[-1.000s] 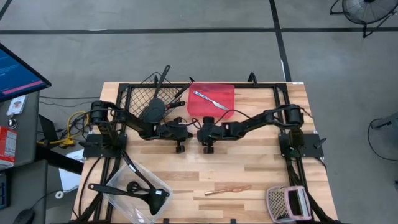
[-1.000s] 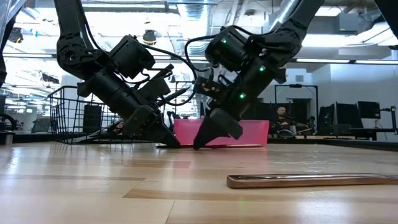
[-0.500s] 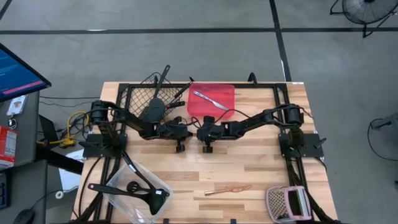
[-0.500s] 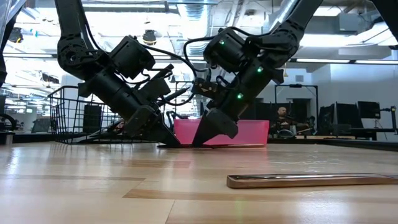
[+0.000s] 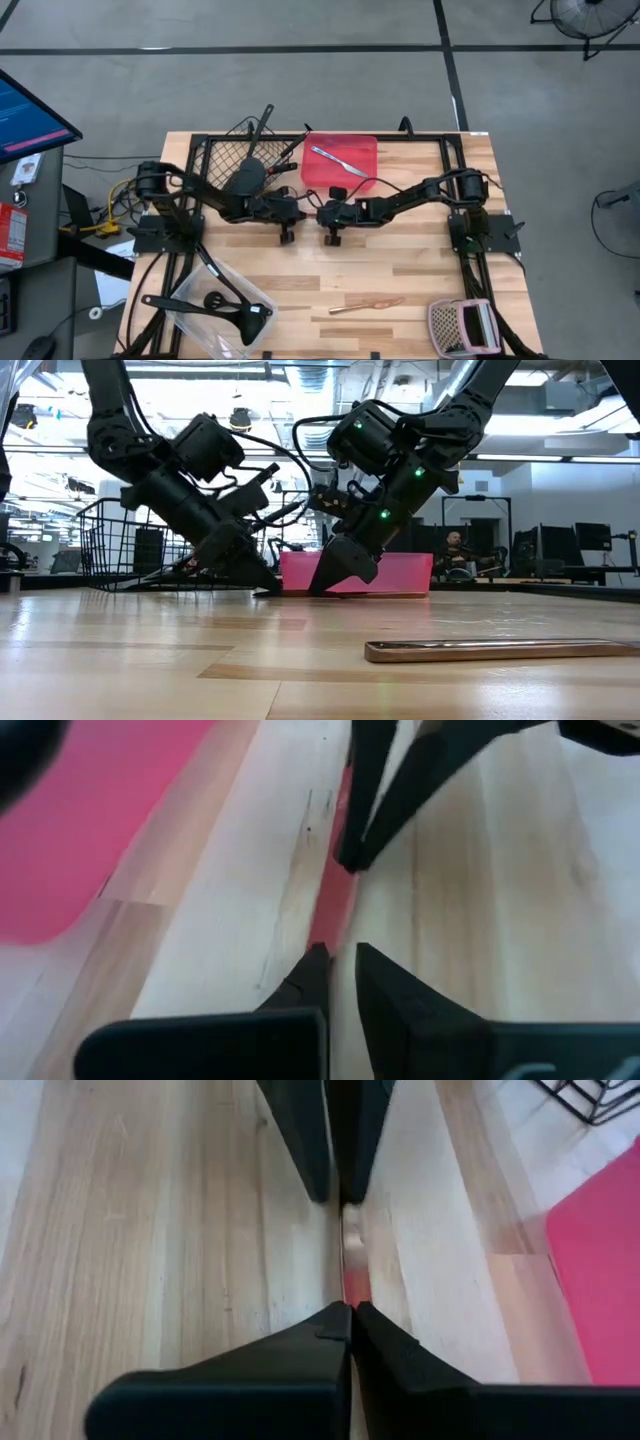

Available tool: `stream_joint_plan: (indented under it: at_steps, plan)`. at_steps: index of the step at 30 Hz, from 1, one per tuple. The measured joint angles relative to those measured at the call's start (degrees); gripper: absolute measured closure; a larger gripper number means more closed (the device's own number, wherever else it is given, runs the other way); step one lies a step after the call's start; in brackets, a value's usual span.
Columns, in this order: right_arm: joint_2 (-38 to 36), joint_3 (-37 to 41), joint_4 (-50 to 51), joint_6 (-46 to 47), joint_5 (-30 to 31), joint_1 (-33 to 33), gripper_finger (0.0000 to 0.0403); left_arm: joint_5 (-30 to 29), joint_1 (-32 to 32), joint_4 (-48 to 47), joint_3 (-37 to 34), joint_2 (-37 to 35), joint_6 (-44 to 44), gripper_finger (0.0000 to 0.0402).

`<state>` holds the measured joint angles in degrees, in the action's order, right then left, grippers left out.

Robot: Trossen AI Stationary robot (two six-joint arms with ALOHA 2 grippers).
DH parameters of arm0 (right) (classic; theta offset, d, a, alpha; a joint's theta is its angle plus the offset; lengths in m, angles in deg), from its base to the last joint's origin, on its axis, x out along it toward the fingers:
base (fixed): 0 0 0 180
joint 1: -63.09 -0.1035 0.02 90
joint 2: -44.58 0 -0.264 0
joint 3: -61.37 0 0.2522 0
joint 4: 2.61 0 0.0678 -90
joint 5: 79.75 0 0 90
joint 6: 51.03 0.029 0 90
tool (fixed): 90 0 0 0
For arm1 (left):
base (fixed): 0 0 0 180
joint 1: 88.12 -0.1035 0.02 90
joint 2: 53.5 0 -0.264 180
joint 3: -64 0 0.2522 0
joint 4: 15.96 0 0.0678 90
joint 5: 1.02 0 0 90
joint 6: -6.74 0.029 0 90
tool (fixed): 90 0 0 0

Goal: Pick & Place Kitchen Items
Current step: Put the gold table knife into the red bin

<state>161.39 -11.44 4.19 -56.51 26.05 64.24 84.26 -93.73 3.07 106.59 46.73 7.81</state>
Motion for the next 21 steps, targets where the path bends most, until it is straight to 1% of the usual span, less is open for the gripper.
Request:
stream_joint_plan:
  at_steps: [4, 9, 12, 15, 18, 21]
  plan:
    - [-0.87, 0.20, 0.89, 1.27, -0.09, 0.15, 0.0402, 1.16, 0.18, -1.54, -0.03, -4.74, 0.02, 0.0370]
    - [-2.82, 0.38, 2.32, 1.83, -2.70, 0.57, 0.0402, 0.50, 0.42, -5.06, -0.01, -7.87, 4.75, 0.0335]
    - [-3.38, 0.39, 2.59, 2.33, -4.17, 0.85, 0.0402, 0.42, 0.44, -4.96, 0.04, -7.69, 5.87, 0.0308]
    - [-3.47, 0.39, 2.44, 2.35, -6.81, 0.79, 0.0402, 0.02, 0.44, -4.93, 0.10, -5.99, 6.39, 0.0281]
    - [-3.51, 0.32, 2.26, 2.67, -10.59, 0.69, 0.0402, -1.92, 0.44, -4.58, 0.12, -3.73, 7.76, 0.0255]
    - [-3.51, 0.28, 2.23, 2.76, -11.49, 0.16, 0.0402, -3.76, 0.44, -3.99, 0.15, -1.60, 8.46, 0.0234]
